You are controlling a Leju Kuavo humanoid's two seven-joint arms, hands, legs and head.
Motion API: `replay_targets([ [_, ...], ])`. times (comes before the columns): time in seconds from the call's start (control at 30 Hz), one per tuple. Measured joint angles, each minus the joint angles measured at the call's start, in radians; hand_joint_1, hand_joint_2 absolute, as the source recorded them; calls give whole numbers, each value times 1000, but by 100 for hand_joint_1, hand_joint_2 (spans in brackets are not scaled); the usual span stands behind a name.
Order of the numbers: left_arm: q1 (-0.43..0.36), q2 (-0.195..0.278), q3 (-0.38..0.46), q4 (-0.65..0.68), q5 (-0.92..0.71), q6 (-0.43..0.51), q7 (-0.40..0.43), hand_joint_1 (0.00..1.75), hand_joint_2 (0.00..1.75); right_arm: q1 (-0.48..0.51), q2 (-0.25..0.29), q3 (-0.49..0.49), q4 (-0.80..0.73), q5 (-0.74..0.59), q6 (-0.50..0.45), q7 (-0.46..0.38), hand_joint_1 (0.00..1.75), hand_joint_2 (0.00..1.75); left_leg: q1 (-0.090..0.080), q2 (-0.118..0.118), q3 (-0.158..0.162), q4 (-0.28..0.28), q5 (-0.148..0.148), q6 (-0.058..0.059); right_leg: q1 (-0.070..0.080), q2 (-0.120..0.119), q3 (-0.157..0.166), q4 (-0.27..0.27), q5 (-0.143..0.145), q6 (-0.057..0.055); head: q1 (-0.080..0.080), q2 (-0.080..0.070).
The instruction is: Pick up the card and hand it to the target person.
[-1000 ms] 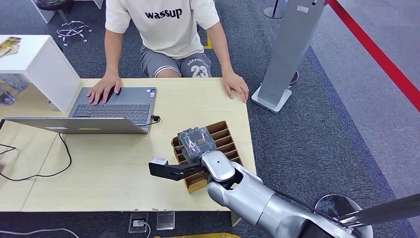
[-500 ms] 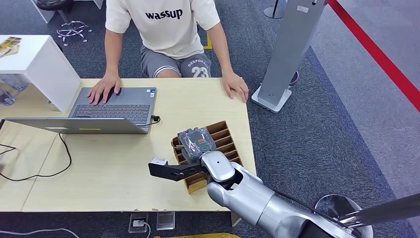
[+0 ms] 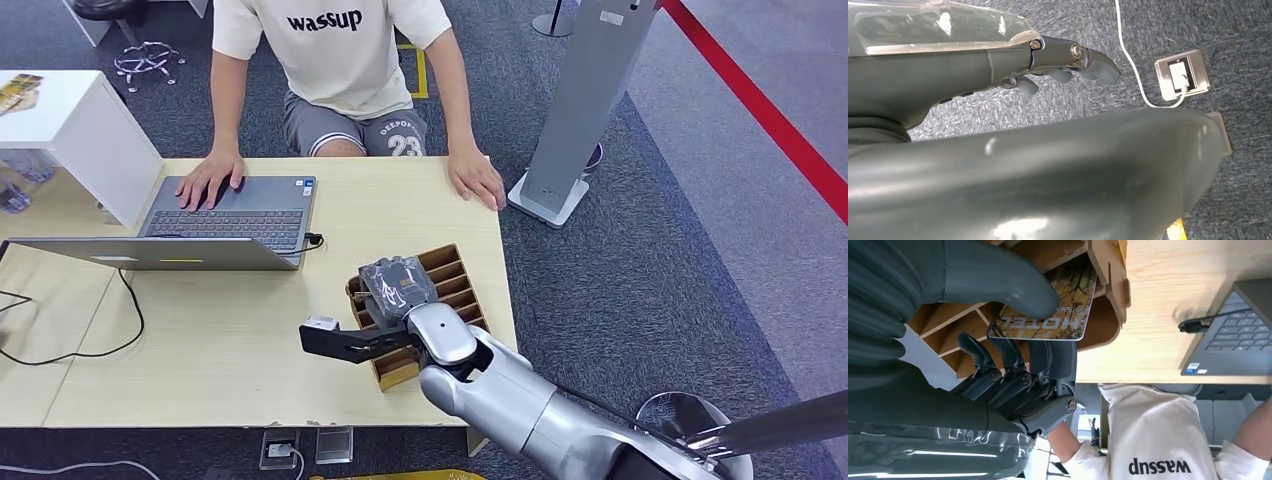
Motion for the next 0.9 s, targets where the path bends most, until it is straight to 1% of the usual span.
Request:
replay_targets([
  [0.13, 1, 0, 0, 0, 4, 1, 5, 0, 0, 2, -21, -14, -62, -19, 5, 18, 155, 175, 0, 0, 0, 0, 0, 0, 0, 0, 0, 0, 0, 0, 0, 0],
  [0.33, 3, 1, 0, 0, 13, 3, 8, 0, 0, 19, -73, -48, -197, -64, 35, 36, 155, 175, 0, 0, 0, 0, 0, 0, 0, 0, -1, 0, 0, 0, 0, 0],
  [0.43, 4, 1, 0, 0, 16, 2, 8, 0, 0, 30, -97, -61, -263, -63, 32, 38, 155, 175, 0, 0, 0, 0, 0, 0, 0, 0, -1, 0, 0, 0, 0, 0],
  [0.57, 4, 1, 0, 0, 17, 0, 5, 0, 0, 42, -119, -80, -339, -37, -15, 16, 155, 175, 0, 0, 0, 0, 0, 0, 0, 0, -1, 0, 0, 0, 0, 0],
  [0.67, 4, 1, 0, 0, 15, -1, -5, 0, 0, 48, -128, -92, -371, -15, -62, -18, 155, 175, 0, 0, 0, 0, 0, 0, 0, 0, -1, 0, 0, 0, 0, 0],
  [0.83, 4, 1, 0, 0, 6, -7, -19, 0, 0, 50, -137, -110, -378, 1, -170, -114, 155, 175, 0, 0, 0, 0, 0, 0, 0, 0, 0, 0, 0, 0, 0, 0],
  [0.9, 4, 1, 0, 0, 1, -9, -22, 0, 0, 51, -139, -119, -373, -2, -229, -163, 155, 175, 0, 0, 0, 0, 0, 0, 0, 0, 0, 0, 0, 0, 0, 0],
])
